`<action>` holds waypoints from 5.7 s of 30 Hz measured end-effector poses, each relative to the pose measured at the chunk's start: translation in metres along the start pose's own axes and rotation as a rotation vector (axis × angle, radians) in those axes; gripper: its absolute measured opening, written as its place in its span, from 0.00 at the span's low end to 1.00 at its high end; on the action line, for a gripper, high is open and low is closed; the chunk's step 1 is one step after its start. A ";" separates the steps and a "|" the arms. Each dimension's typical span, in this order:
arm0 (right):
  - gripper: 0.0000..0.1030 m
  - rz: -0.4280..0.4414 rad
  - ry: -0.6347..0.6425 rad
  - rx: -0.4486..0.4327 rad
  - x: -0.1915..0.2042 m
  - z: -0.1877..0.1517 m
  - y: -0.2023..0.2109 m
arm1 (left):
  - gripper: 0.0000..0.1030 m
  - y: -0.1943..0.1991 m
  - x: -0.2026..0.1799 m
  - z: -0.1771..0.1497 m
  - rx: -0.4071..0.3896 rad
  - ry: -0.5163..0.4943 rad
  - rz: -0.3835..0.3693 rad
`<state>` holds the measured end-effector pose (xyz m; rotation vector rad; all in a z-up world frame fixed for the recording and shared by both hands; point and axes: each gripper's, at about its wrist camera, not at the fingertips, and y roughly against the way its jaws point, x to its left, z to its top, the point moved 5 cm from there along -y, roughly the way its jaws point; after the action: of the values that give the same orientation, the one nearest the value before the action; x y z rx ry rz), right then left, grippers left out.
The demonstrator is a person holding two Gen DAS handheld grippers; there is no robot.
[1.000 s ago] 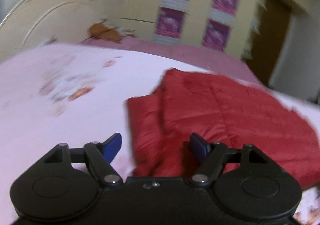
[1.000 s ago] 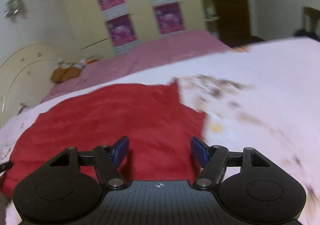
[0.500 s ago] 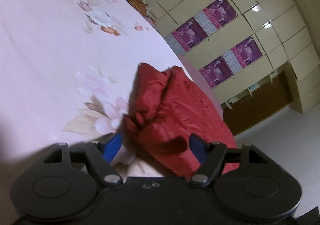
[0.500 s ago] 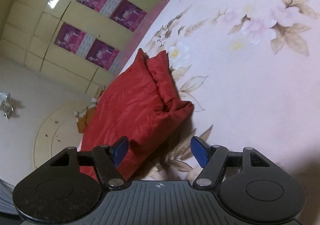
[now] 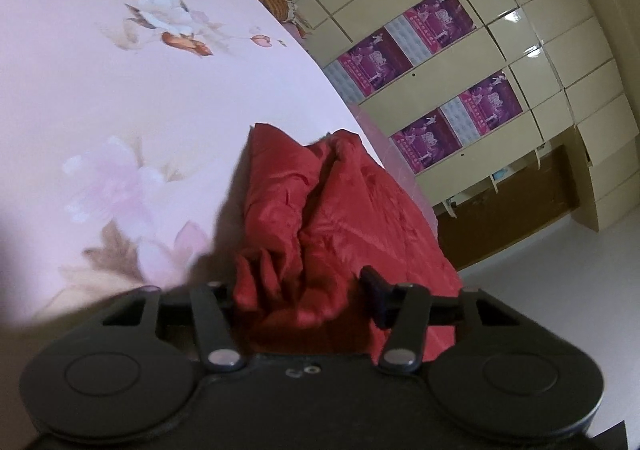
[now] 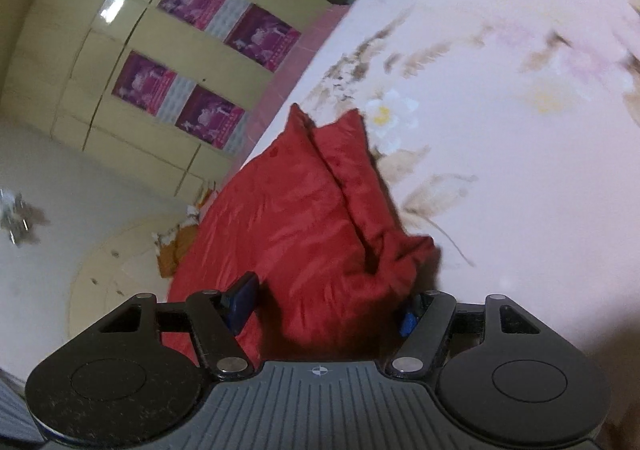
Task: Fold large clothes
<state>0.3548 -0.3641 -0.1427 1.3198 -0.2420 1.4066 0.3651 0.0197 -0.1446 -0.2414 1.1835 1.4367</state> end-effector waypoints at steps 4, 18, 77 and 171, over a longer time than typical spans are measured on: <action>0.41 -0.009 0.038 0.026 0.003 0.000 -0.014 | 0.35 -0.005 -0.007 0.002 -0.003 -0.072 0.055; 0.14 -0.080 0.196 0.040 0.030 0.003 0.010 | 0.20 0.034 -0.054 -0.016 -0.005 -0.331 0.189; 0.38 -0.099 0.211 0.127 -0.102 -0.041 0.213 | 0.77 0.236 0.000 -0.184 0.010 -0.359 0.326; 0.09 -0.019 0.400 0.343 -0.093 -0.027 0.197 | 0.28 0.126 -0.287 -0.399 0.270 -0.968 -0.057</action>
<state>0.1596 -0.4633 -0.1254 1.2713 0.2907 1.7111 0.1518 -0.4317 -0.0553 0.5566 0.5359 1.0940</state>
